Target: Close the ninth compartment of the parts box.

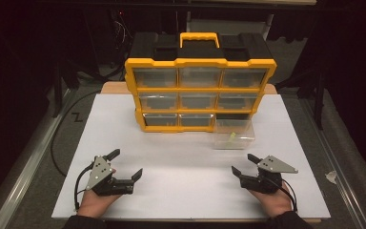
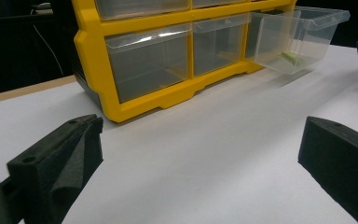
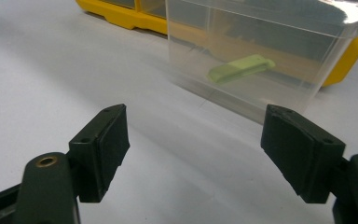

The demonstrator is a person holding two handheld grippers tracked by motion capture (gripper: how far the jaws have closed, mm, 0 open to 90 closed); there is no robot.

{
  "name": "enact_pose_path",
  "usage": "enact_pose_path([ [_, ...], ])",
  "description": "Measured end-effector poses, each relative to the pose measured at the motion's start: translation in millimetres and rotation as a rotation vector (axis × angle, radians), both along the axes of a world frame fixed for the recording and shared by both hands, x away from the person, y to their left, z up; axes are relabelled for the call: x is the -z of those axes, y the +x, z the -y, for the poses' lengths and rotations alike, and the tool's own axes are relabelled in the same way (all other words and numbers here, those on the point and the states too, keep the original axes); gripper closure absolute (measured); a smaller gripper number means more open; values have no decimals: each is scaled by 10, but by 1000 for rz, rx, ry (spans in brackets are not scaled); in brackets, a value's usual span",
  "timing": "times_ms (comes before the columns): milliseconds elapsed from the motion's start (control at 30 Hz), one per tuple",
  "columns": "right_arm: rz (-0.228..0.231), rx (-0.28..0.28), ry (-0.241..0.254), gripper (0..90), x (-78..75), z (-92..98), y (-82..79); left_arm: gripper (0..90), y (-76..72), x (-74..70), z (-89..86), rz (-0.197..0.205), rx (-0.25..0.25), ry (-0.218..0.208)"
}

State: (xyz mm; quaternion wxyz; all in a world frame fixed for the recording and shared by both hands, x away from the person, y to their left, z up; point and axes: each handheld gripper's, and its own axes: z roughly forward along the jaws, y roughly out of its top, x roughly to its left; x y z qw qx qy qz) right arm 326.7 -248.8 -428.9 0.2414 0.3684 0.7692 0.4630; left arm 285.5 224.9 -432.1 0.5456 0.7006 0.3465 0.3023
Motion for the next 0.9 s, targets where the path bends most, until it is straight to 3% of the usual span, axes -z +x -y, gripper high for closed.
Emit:
enact_pose_path([
  [333,6,43,34,495,-33,22,-23,3,3,3,-1,-3,0,1],
  [900,5,93,30,900,-92,57,-45,3,4,0,-8,-3,-2,-3],
])
